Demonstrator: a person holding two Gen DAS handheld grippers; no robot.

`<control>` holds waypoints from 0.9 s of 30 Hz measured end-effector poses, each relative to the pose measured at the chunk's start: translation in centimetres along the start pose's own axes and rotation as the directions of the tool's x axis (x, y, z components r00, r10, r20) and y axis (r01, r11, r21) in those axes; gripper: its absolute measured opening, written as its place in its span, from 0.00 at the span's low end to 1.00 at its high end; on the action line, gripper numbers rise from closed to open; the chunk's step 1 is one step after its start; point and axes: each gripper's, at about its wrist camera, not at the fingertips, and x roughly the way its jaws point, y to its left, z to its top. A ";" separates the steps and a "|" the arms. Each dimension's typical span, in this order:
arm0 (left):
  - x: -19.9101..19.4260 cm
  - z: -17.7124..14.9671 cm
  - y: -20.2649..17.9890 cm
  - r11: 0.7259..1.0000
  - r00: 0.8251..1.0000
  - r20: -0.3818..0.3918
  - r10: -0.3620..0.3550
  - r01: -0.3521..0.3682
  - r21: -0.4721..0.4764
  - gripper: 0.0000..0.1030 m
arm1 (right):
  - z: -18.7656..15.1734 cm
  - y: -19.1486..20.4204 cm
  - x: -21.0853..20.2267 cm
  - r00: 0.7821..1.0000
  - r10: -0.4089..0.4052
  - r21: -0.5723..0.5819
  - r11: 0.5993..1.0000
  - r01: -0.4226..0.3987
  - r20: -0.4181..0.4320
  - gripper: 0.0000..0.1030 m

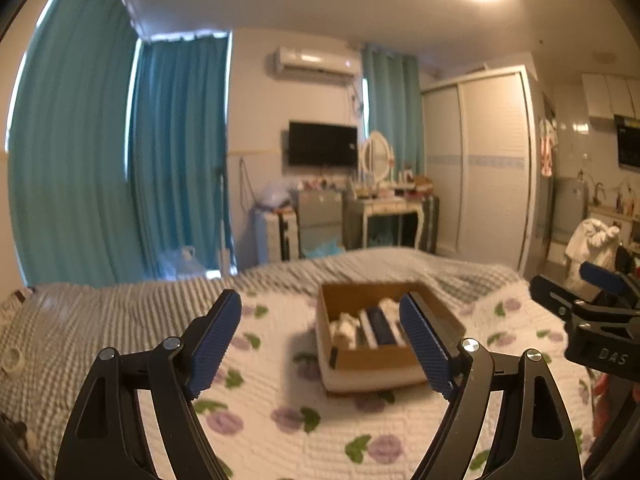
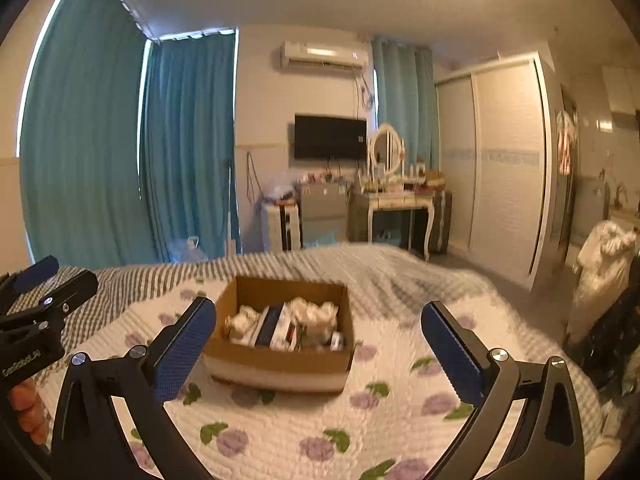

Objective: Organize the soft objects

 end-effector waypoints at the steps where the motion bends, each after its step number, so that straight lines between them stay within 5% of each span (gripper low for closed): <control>1: 0.1 -0.2 0.0 1.000 1.000 -0.007 -0.004 0.004 -0.002 0.80 | -0.4 -0.1 0.5 1.000 -0.004 0.003 1.000 0.004 -0.014 1.00; 27: 0.6 -2.1 -0.3 0.999 0.996 -0.081 -0.030 0.029 -0.013 0.80 | -1.4 0.2 1.0 0.998 -0.009 0.014 1.000 0.010 -0.056 1.00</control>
